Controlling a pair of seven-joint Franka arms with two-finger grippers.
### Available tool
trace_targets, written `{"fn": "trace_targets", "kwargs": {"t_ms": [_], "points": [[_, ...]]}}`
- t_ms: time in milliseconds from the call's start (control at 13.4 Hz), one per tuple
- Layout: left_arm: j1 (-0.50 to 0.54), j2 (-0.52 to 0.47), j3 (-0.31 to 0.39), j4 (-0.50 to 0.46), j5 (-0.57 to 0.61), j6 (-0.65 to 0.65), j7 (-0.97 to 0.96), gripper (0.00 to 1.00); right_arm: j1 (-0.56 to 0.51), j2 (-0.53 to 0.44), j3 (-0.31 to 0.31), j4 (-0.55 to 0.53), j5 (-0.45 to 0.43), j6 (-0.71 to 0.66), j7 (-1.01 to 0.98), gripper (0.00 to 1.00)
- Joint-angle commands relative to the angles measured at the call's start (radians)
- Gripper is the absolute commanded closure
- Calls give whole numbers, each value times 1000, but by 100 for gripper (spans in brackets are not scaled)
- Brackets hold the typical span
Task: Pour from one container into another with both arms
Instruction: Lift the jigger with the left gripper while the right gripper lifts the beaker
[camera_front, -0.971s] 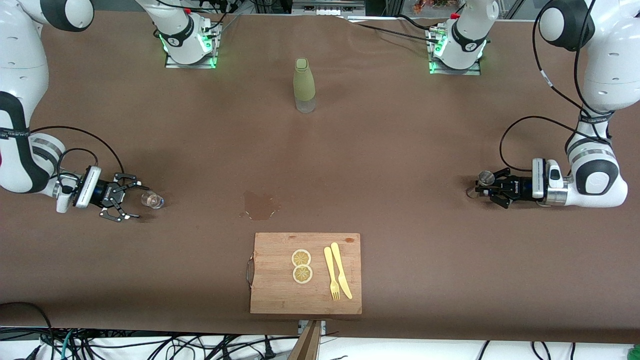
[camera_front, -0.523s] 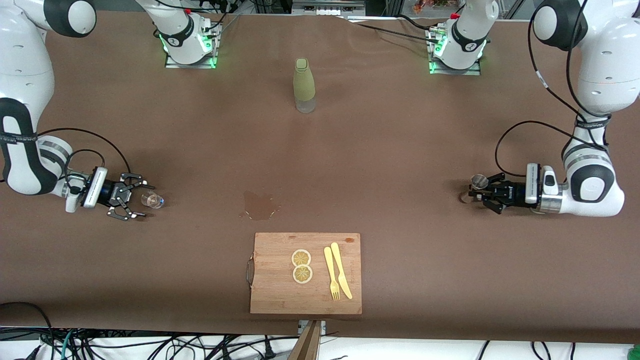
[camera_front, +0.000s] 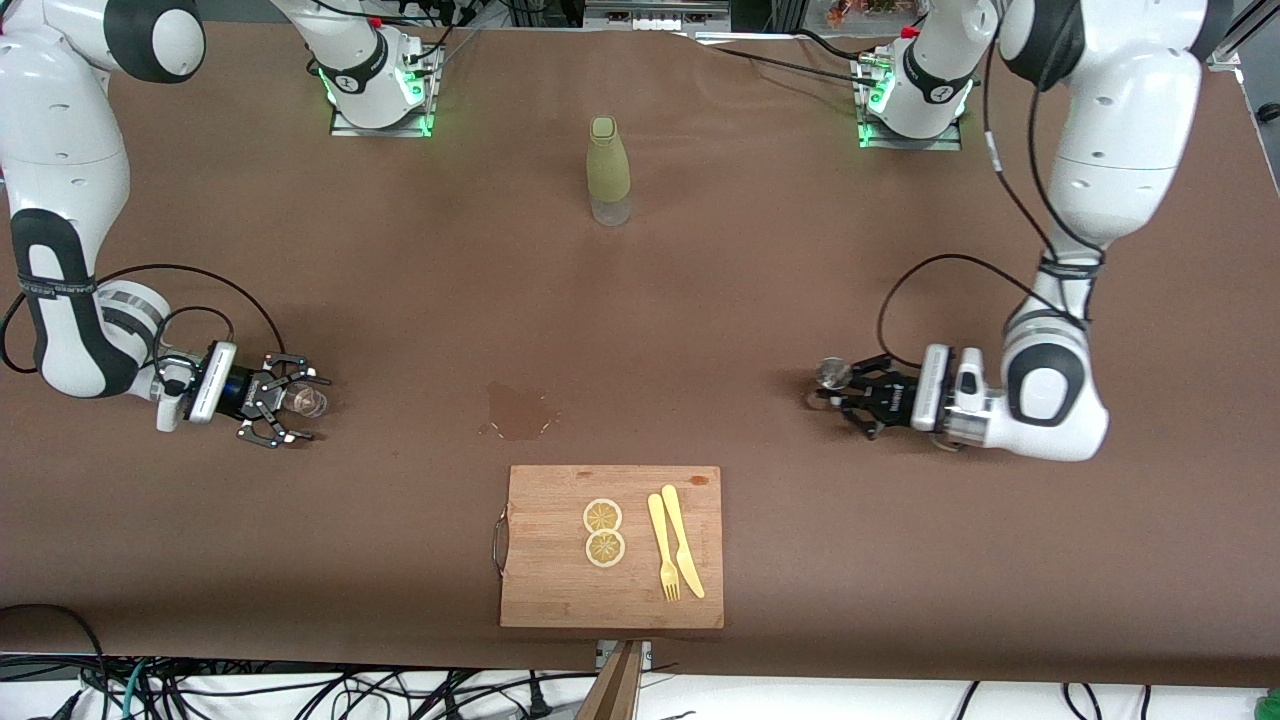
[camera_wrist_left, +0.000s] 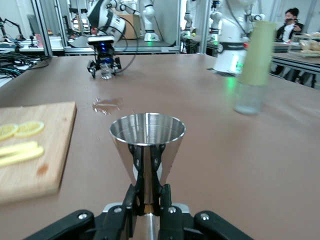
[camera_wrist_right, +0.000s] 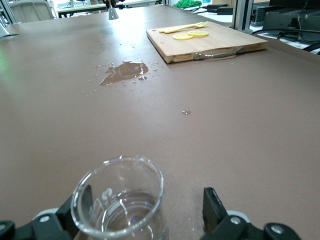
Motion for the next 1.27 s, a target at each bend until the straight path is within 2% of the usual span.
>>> {"fn": "trace_targets", "kwargs": {"t_ms": [0, 149, 224, 448, 598, 897, 1195], "points": [[-122, -18, 15, -15, -134, 106, -41, 100, 2, 5, 0, -3, 37, -8, -15, 0], [-197, 0, 15, -14, -243, 172, -44, 100, 2, 8, 0, -3, 40, -8, -15, 2], [-239, 3, 15, -12, -295, 180, -53, 100, 2, 8, 0, -4, 40, -8, -15, 7], [-319, 9, 15, -9, -337, 291, -125, 100, 7, 16, 0, -4, 56, -8, -15, 29], [-385, 24, 15, -3, -392, 341, -159, 100, 7, 25, 0, -3, 57, -8, -15, 37], [-492, 86, 21, 122, -459, 483, -295, 100, 12, 33, 0, -3, 102, -10, -39, 51], [-586, 144, 33, 237, -460, 620, -426, 100, 15, 34, 0, 4, 105, -10, -38, 61]]}}
